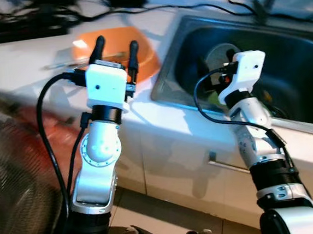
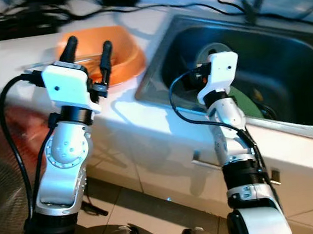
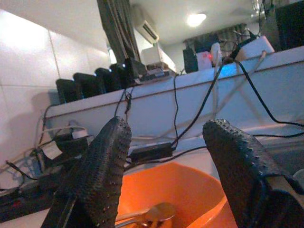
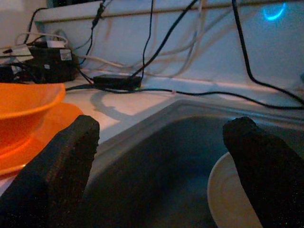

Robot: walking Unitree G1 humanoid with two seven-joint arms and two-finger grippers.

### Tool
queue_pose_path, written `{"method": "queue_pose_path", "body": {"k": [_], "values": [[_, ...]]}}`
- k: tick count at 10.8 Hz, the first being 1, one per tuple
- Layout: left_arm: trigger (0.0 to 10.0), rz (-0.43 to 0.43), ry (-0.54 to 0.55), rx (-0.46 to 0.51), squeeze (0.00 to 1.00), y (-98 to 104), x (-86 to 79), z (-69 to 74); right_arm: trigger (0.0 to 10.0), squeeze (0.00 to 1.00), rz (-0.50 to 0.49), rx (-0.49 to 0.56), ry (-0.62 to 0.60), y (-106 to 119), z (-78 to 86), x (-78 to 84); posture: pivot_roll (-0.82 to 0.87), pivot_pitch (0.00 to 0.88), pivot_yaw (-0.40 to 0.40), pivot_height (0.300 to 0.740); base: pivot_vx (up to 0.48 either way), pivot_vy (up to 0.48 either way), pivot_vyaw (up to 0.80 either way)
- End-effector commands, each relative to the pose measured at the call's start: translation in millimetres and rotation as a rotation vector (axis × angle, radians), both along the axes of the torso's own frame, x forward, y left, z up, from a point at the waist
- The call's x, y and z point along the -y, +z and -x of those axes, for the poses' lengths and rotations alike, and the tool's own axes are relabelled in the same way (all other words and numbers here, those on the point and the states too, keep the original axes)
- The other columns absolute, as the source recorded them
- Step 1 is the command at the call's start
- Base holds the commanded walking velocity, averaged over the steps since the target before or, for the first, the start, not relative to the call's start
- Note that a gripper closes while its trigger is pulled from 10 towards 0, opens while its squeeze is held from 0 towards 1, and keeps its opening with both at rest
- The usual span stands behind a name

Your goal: Kitchen organization

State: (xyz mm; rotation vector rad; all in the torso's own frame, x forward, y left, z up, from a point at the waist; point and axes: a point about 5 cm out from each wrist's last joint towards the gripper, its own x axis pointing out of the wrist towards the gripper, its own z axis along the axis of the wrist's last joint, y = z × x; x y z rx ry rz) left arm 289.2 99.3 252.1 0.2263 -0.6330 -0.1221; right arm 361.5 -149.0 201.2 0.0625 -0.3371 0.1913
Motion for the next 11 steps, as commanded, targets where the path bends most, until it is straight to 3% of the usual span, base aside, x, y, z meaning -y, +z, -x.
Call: {"method": "queue_pose_path", "body": {"k": [1, 3, 4, 8, 10, 11], "values": [[10.0, -0.014, -0.015, 0.018, 0.0, 2, 3.8, 3.5, 10.0, 0.0, -0.003, 0.007, -0.009, 1, 0.3, 5.0, 0.09, 0.172, -0.035, 0.74, 0.0, 0.0, 0.0], [10.0, -0.034, -0.008, -0.013, 0.0, -9, 3.5, 2.1, 10.0, 0.0, 0.001, 0.006, -0.003, 1, -0.3, 3.4, 0.09, 0.165, -0.034, 0.74, 0.0, 0.0, 0.0], [10.0, -0.029, 0.005, -0.075, 0.0, -28, -0.2, 0.4, 10.0, 0.0, 0.003, 0.006, -0.002, 1, -0.4, 3.1, 0.09, 0.165, -0.034, 0.74, 0.0, 0.0, 0.0], [10.0, -0.056, 0.044, -0.1, 0.0, -39, -17.9, 4.5, 10.0, 0.0, 0.001, 0.006, 0.001, 0, -0.3, 5.0, 0.09, 0.149, -0.033, 0.74, 0.0, 0.0, 0.0], [10.0, -0.066, 0.044, -0.092, 0.0, -36, -20.5, 12.0, 10.0, 0.0, 0.059, -0.013, 0.016, -5, 0.8, 15.5, 0.1, 0.155, -0.036, 0.74, 0.0, 0.0, 0.0], [10.0, -0.074, 0.049, -0.085, 0.0, -34, -24.4, 19.8, 10.0, 0.0, 0.086, -0.018, 0.07, -5, 5.2, 32.6, 0.11, 0.165, -0.043, 0.74, 0.0, 0.0, 0.0]]}}
